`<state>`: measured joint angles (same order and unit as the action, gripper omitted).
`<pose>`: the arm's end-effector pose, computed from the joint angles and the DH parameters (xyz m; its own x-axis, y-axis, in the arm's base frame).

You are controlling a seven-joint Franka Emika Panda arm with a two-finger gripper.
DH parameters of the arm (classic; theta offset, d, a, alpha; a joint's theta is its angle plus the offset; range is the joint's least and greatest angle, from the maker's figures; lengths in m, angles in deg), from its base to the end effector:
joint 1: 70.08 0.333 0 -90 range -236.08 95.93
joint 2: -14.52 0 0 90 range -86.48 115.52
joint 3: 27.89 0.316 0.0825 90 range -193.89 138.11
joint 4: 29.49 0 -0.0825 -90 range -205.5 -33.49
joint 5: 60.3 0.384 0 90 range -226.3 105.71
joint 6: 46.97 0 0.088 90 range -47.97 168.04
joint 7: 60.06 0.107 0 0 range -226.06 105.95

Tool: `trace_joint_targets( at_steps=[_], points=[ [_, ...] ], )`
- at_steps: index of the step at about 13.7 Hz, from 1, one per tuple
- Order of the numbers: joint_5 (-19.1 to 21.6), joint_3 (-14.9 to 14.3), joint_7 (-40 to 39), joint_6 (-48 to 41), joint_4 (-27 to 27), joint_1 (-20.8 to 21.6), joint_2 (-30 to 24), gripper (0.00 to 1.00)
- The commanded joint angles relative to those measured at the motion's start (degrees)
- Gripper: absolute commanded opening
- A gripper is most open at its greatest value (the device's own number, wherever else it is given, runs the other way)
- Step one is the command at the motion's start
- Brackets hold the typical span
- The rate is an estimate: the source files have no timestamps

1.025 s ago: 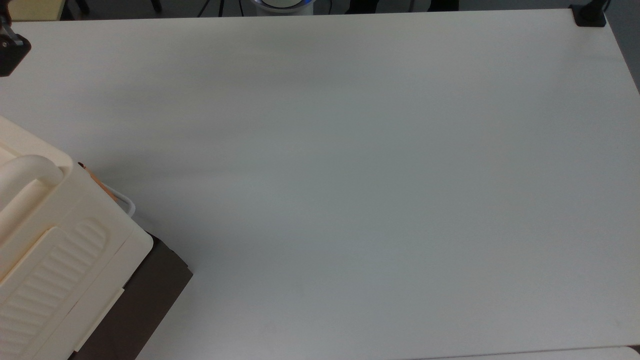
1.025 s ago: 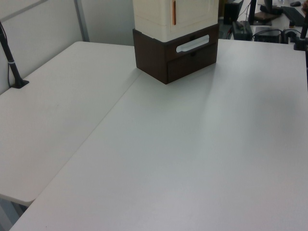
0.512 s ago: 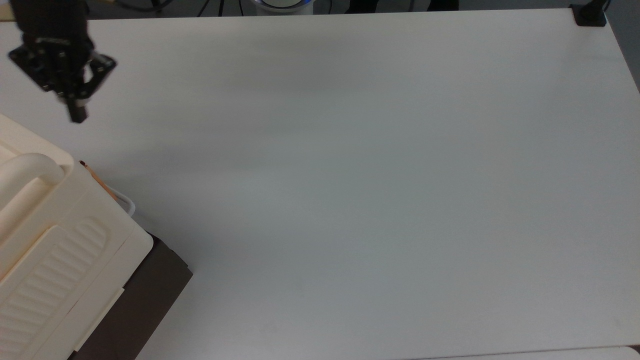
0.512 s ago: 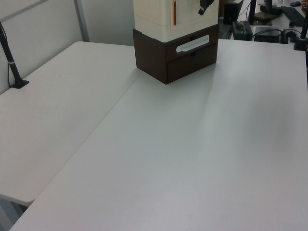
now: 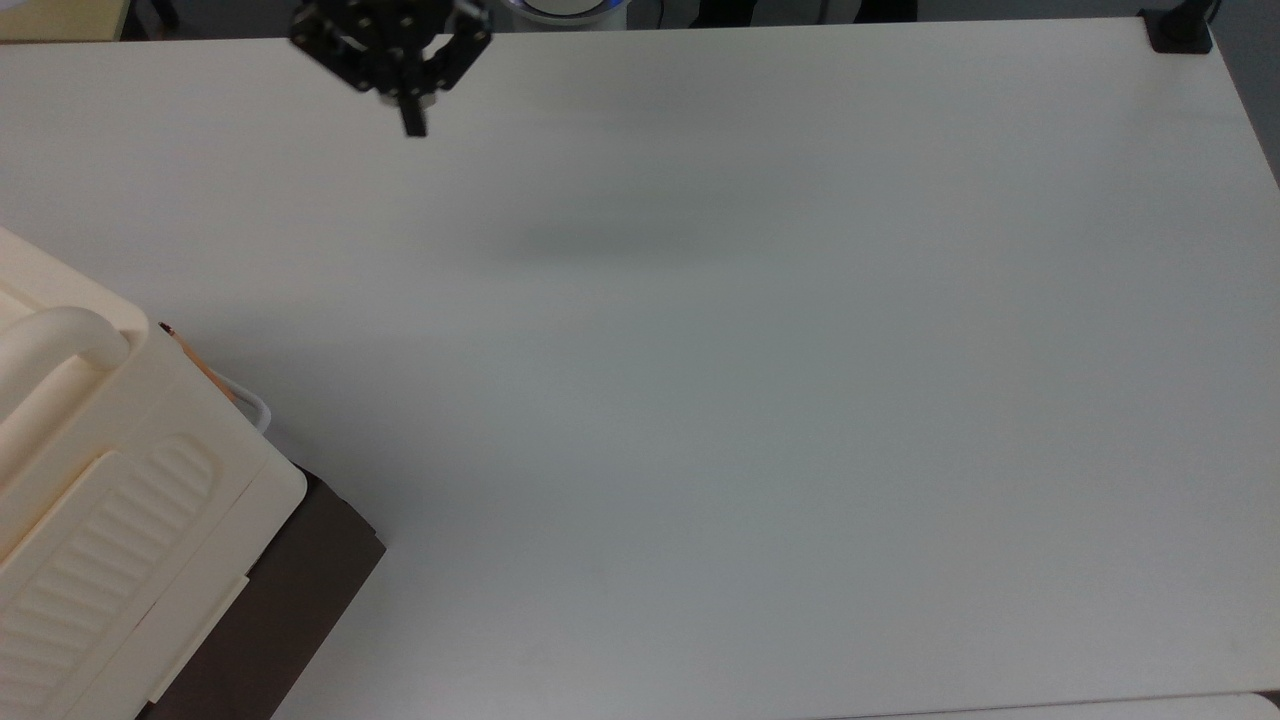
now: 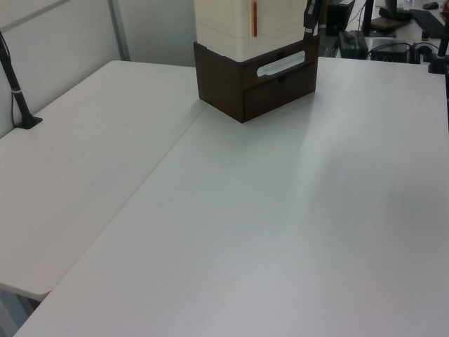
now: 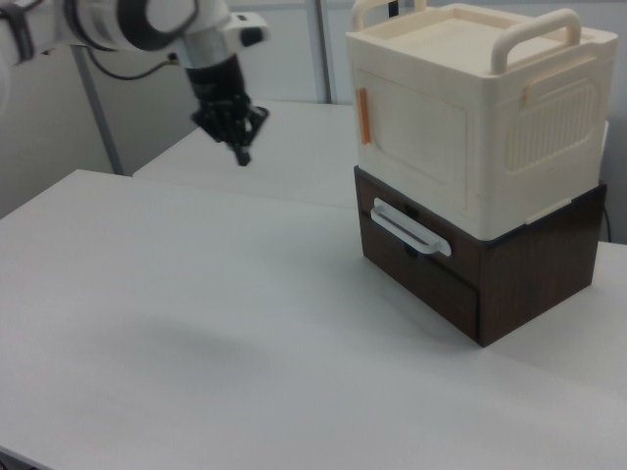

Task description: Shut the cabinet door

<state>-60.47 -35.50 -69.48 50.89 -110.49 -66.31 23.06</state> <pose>0.6131 -0.0347 0.6264 0.9848 0.1026 0.1403 0.0970 -0.9942 0.0462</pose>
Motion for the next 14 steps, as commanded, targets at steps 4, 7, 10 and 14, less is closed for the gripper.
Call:
trace_joint_targets(
  at_steps=[4,7,10,14],
  points=[
    [-6.15,0.14,8.1,-4.69,-6.98,6.95,-5.56,0.04],
    [-5.81,0.14,8.19,-4.87,-8.39,6.6,-5.64,0.36],
    [-5.72,0.14,7.67,-5.92,-8.48,6.43,-5.46,0.63],
    [-5.98,-0.48,7.58,-6.89,-8.04,6.08,-5.81,1.0]
  ],
)
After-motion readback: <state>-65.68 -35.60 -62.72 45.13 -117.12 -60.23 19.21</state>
